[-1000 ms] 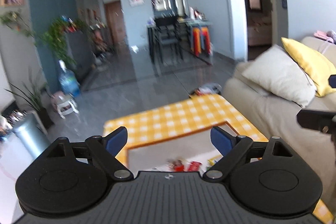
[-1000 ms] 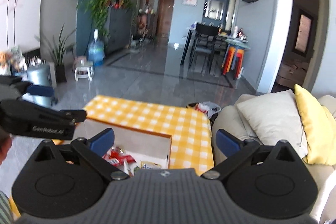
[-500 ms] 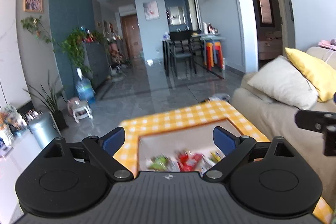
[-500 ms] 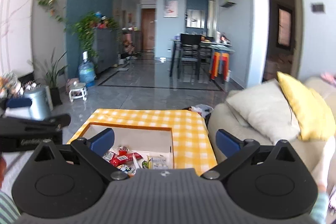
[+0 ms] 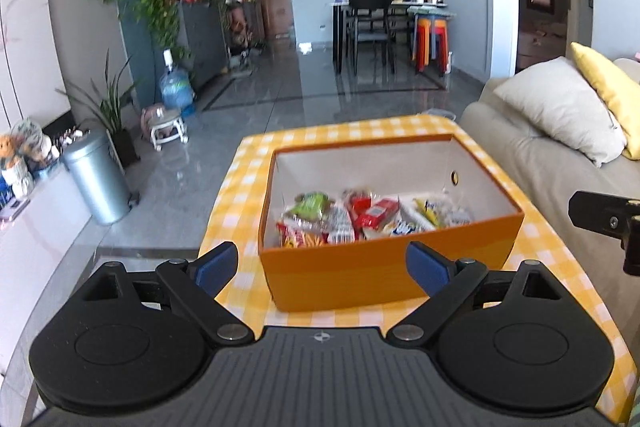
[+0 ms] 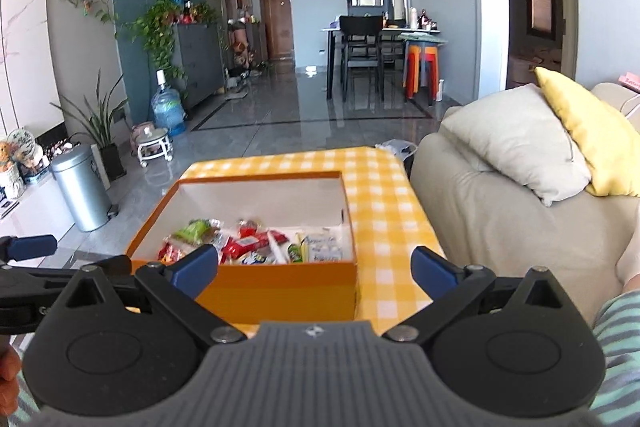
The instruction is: Organize snacks
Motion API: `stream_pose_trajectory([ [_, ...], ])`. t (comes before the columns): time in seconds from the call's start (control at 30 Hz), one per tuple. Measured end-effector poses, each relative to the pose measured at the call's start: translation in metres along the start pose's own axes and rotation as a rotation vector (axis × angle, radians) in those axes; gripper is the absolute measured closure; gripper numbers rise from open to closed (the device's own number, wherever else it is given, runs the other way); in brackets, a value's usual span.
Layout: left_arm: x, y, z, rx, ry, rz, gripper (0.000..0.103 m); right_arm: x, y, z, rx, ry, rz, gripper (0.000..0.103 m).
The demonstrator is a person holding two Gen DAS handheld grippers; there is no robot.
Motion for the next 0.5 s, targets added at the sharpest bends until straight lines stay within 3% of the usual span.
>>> stream_pose_trajectory([
  [0.5,-0.003,-0.005,0.014,-0.072,-0.002,-0.019,0.0,-0.011,-0.02,0.011,-0.062,0.068,-0.005,0.004],
])
Point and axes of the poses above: each gripper's, at about its wrist camera, not at the fingertips, and y roughly against the way its jaws point, x to its right, z to its underside, the point moved 6 cm from there along -y, roughly the way its jaws point, and after that the axes turned 6 degrees about -x, right-handed, at the moved point
